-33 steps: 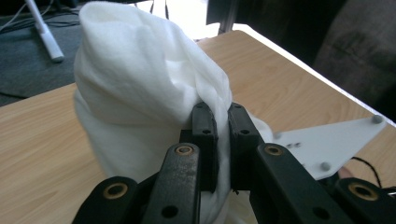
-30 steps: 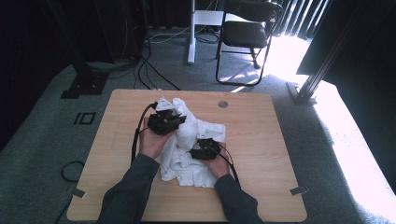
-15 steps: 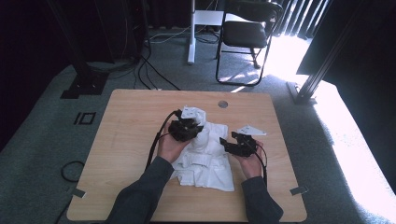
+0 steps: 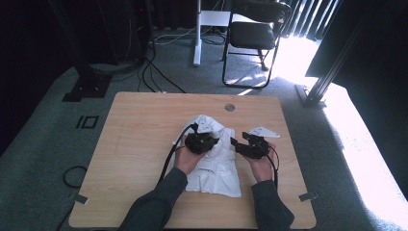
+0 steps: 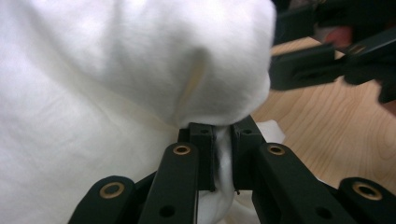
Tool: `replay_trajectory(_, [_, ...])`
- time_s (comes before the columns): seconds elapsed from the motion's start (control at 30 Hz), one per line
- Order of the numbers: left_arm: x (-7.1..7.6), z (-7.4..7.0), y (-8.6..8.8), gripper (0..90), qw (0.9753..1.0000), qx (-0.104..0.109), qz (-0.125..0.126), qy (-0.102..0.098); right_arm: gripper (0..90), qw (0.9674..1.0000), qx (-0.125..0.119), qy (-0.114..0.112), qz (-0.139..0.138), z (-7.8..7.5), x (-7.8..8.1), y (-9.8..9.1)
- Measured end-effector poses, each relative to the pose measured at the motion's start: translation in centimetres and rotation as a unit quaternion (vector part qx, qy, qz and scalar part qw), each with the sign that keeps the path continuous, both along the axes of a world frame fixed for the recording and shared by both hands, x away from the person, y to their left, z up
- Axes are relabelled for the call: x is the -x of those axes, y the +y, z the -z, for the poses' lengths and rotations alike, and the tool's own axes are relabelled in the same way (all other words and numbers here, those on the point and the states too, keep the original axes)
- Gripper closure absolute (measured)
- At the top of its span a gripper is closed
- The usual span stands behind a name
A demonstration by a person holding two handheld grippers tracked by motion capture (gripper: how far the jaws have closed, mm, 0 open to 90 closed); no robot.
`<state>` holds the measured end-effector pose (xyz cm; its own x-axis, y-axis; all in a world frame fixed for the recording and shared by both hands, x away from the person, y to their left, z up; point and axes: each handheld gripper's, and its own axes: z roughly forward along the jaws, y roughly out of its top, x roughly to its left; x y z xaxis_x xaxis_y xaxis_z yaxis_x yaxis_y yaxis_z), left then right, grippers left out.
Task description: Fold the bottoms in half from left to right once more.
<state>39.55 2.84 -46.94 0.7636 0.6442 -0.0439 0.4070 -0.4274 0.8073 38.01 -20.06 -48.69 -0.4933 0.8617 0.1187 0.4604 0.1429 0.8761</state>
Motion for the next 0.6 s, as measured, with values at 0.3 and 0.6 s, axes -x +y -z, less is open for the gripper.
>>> replay_trajectory(0.3, [-0.1,1.5,-0.8,83.3,1.0,0.005,0.004,0.002,38.3,0.9992,-0.018,-0.031,-0.018,-2.1,0.5,0.7])
replay_trajectory(0.6, [-0.1,1.7,-0.8,82.5,1.0,0.005,0.003,0.001,35.5,0.9964,-0.035,-0.046,-0.062,-3.4,0.1,2.9])
